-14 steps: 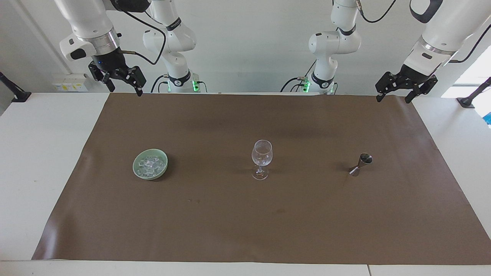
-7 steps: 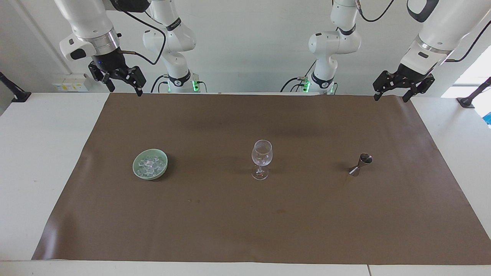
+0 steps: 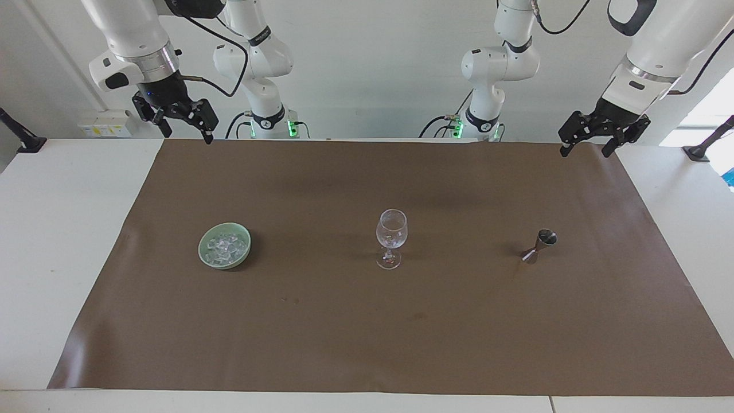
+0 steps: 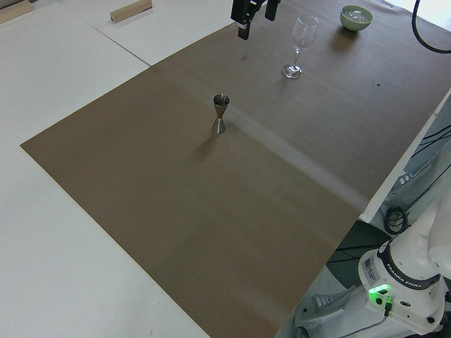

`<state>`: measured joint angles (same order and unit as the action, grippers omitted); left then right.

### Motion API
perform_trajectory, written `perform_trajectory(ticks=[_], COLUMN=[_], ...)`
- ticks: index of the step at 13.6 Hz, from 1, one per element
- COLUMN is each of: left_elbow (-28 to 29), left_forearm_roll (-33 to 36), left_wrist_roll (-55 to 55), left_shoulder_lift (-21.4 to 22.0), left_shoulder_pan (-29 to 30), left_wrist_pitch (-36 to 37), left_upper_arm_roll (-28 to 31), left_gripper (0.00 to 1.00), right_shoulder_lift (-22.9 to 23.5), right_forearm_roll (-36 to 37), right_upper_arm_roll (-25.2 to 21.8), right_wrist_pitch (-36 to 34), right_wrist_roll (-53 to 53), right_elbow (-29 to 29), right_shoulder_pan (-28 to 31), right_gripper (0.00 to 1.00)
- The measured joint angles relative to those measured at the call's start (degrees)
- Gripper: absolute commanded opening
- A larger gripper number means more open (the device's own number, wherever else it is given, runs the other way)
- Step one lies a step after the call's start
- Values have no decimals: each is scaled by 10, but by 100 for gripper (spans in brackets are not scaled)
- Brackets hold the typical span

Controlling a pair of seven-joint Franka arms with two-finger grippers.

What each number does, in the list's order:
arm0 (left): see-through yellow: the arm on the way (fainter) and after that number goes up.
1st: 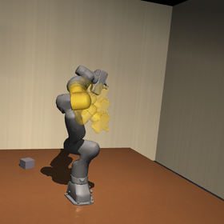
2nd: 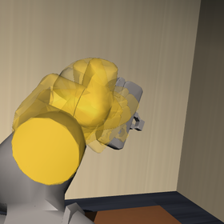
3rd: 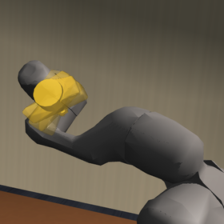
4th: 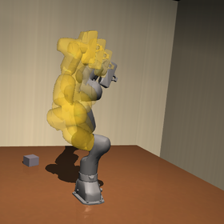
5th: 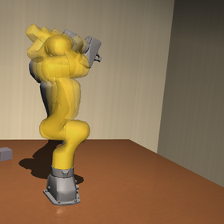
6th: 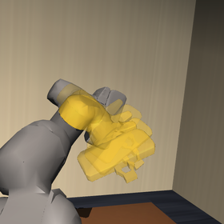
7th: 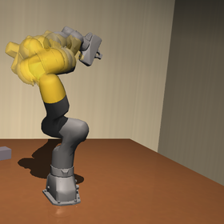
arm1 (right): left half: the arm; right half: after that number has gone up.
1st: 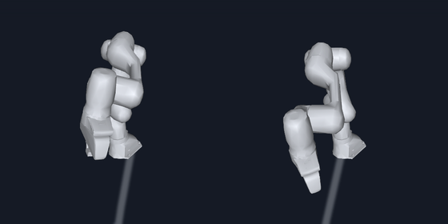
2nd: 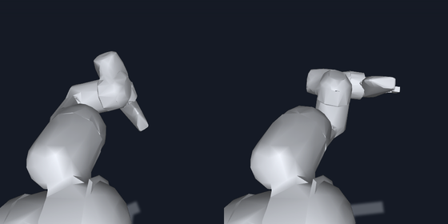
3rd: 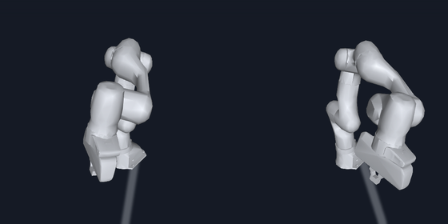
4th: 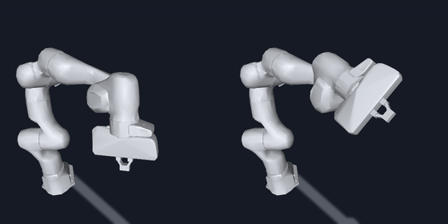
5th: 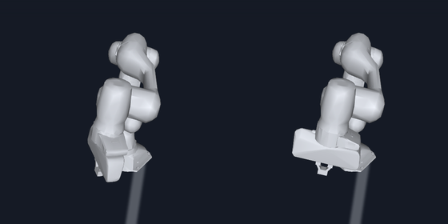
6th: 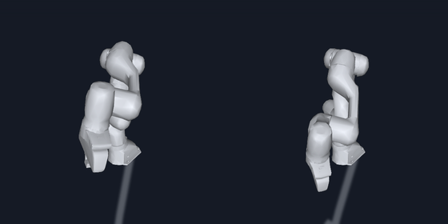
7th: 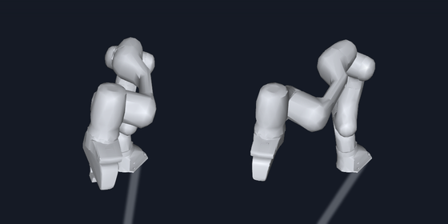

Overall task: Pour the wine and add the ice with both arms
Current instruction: 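Open the left gripper and move it toward the small metal cup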

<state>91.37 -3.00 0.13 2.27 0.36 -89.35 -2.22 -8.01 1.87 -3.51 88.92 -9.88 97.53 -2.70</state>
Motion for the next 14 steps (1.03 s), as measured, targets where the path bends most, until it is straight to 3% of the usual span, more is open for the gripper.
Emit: perform_trajectory(ticks=[7, 14], left_elbow=[-110, -141], left_forearm_roll=[-55, -131], left_wrist_roll=[-21, -134], left_shoulder_lift=[-123, -188], left_shoulder_pan=[9, 23], left_wrist_pitch=[28, 28], left_upper_arm_roll=[31, 59], left_gripper=[100, 100], right_shoulder_lift=[0, 0], right_forearm_roll=[0, 0], right_upper_arm_roll=[0, 0], right_wrist_pitch=[0, 0], right_wrist_roll=[0, 0], right_elbow=[0, 0], right_shoulder_pan=[0, 0], right_gripper=[100, 100])
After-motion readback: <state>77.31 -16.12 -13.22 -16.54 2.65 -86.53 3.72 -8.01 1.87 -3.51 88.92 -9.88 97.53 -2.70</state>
